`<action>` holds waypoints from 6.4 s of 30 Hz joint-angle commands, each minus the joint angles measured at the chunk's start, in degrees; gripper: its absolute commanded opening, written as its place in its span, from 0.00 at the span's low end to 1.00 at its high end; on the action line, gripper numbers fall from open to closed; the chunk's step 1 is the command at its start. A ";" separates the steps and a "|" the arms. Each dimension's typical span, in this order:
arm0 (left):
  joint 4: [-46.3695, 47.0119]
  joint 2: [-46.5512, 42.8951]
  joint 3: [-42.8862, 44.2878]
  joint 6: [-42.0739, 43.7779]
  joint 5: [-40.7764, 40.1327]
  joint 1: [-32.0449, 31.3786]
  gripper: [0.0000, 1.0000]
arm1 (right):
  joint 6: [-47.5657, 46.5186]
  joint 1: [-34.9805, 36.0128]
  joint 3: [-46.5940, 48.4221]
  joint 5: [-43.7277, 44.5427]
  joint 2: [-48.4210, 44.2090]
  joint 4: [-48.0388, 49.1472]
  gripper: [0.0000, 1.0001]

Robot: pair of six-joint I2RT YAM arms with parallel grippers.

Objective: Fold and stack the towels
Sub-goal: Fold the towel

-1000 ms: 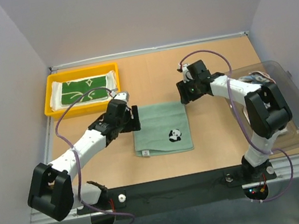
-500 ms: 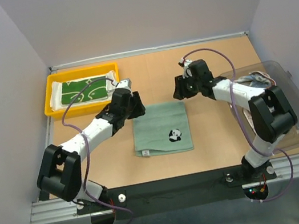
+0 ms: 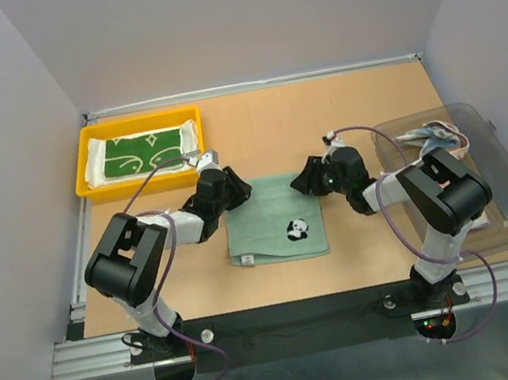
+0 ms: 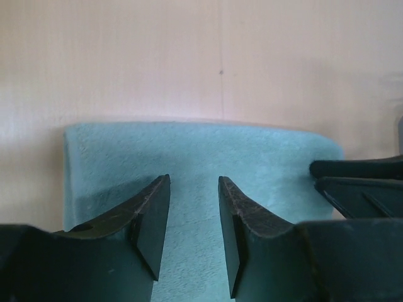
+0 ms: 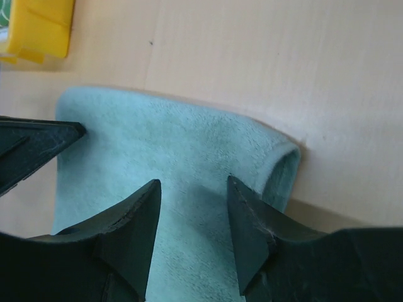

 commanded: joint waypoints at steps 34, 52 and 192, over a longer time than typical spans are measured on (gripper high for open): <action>-22.37 -27.31 2.50 14.36 -6.70 2.33 0.84 | -38.78 -4.48 23.59 -1.93 3.12 -42.46 0.46; -36.71 -25.40 11.20 31.68 -6.35 2.33 0.84 | -45.02 -3.68 27.36 0.97 11.12 -50.54 0.45; -35.40 -24.24 -4.07 14.47 14.13 7.42 0.00 | -18.49 -2.37 5.57 -6.95 -19.90 -56.79 0.01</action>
